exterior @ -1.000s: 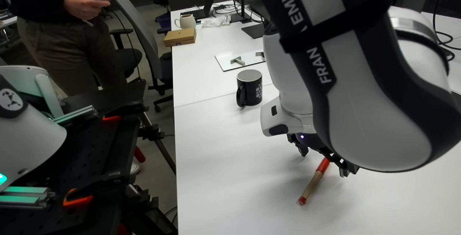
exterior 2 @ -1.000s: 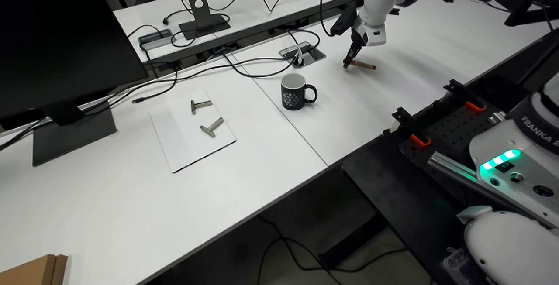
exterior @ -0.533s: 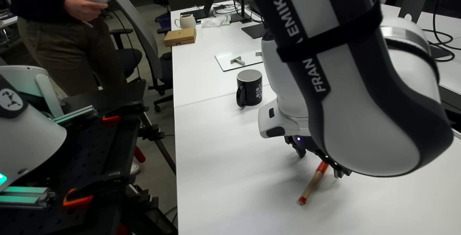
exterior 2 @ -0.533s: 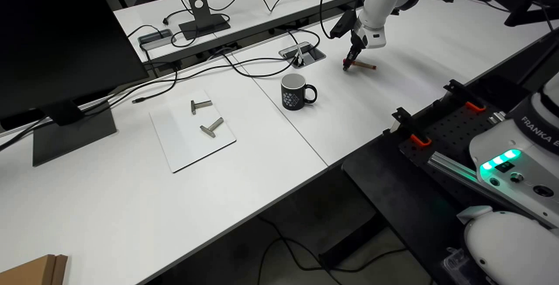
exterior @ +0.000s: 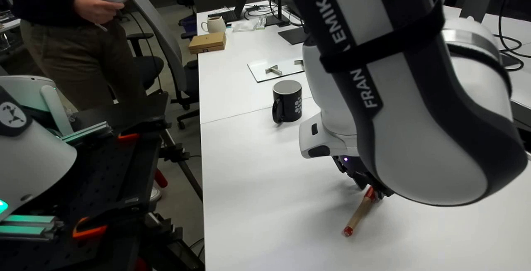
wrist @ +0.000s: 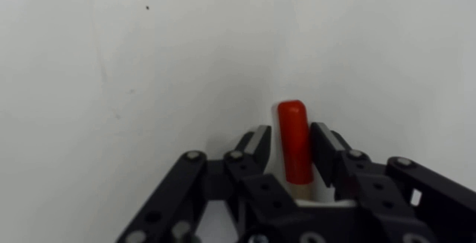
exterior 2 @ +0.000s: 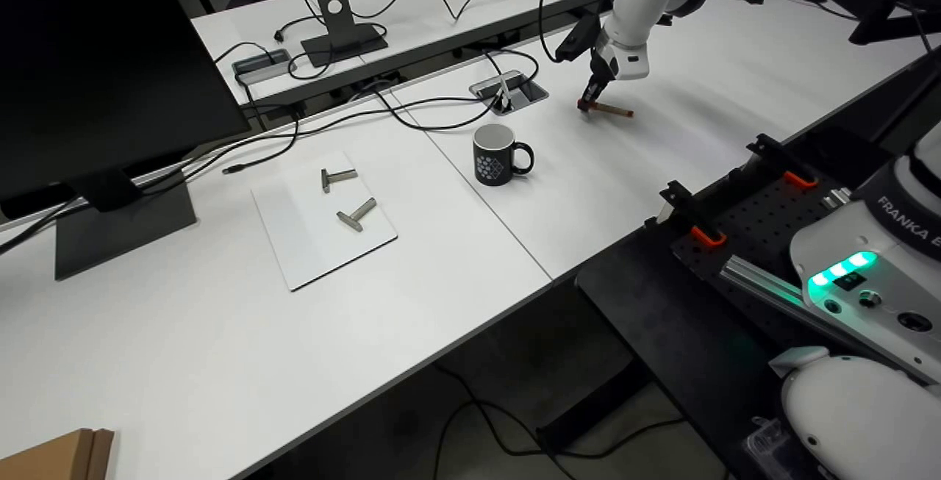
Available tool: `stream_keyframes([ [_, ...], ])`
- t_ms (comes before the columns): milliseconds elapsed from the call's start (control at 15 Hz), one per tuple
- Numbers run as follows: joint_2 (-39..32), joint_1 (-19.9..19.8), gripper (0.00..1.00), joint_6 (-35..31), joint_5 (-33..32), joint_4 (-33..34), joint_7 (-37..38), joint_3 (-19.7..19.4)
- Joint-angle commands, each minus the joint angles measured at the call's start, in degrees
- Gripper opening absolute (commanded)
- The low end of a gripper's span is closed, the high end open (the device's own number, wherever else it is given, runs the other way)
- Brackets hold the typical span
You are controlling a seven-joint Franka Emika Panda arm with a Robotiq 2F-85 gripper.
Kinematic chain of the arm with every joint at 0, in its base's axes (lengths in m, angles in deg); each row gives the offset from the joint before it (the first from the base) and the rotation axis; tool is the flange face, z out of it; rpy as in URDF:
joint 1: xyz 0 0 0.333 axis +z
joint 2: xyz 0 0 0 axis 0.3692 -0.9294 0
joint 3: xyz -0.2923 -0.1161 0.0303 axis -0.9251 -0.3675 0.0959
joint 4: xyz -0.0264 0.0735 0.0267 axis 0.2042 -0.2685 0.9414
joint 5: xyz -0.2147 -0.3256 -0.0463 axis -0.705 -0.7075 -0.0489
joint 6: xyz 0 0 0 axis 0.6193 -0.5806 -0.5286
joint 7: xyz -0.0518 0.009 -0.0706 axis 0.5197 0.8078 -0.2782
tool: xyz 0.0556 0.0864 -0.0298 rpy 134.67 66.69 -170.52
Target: Put the pen inside the mug cup
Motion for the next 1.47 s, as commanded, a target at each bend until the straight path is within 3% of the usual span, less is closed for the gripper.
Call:
stream_keyframes([
  [0,-1.2,-0.8,0.05,-0.4,0.0,1.4,0.5,0.6],
  [67,-1.0,-1.0,0.01,-0.1,0.0,1.0,0.3,0.8],
  [133,-1.0,-1.1,0.06,0.0,0.0,0.9,0.3,0.9],
  [667,0.9,-0.7,0.06,0.0,0.0,0.8,0.9,0.6],
  [1200,4.6,2.3,0.06,-0.5,0.1,1.5,3.4,-1.8],
  [1400,6.8,1.8,0.06,0.8,0.2,0.5,3.9,-0.3],
])
